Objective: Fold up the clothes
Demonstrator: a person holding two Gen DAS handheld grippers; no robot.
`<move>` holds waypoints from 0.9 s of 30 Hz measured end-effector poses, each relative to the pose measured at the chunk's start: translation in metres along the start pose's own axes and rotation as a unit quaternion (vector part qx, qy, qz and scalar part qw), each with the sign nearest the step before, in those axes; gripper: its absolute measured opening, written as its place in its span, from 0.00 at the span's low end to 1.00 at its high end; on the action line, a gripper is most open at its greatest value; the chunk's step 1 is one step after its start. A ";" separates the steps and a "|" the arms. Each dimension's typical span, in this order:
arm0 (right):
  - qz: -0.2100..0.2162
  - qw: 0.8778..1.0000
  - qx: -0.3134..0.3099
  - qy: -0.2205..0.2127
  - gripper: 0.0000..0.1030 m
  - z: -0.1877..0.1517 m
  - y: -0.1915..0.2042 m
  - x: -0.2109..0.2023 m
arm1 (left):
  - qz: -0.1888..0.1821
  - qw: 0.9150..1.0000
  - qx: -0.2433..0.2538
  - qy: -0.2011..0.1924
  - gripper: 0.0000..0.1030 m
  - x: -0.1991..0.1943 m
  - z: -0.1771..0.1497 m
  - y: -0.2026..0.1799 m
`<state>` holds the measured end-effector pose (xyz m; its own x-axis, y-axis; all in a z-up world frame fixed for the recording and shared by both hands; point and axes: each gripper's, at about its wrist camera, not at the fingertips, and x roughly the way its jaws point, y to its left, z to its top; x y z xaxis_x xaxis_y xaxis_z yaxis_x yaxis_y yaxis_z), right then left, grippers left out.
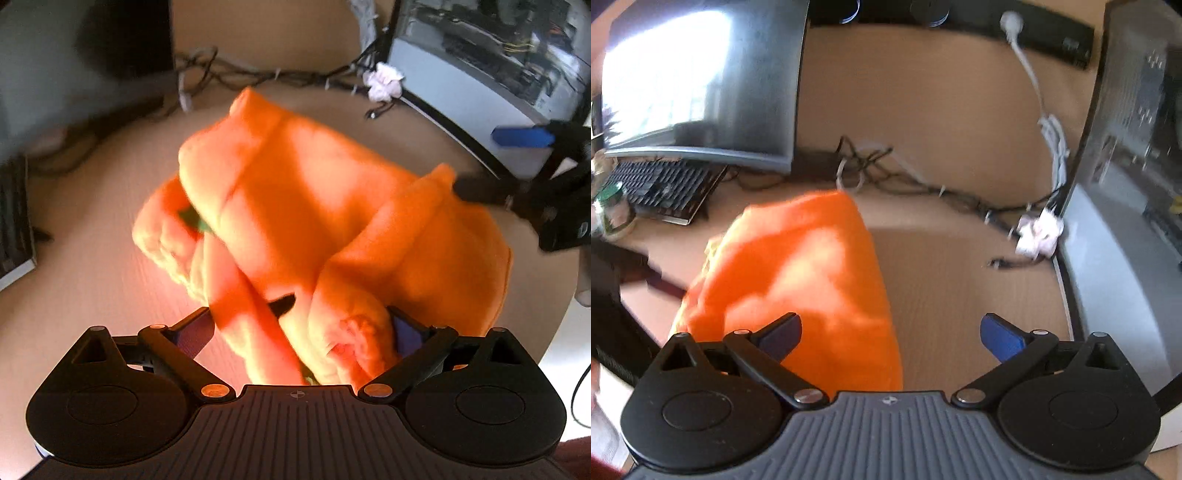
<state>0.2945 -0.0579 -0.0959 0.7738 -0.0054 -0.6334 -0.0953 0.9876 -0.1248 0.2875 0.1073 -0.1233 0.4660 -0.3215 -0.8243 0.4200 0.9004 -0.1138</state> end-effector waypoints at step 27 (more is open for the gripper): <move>0.061 0.959 -0.276 -0.013 1.00 -0.022 0.042 -0.042 | 0.011 0.999 0.038 -0.002 1.00 0.009 0.003 0.020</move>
<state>0.2436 -0.0198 -0.0913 0.7498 0.1165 -0.6513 -0.4984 0.7468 -0.4403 0.3027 0.1219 -0.1310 0.4785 -0.3034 -0.8240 0.4680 0.8821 -0.0530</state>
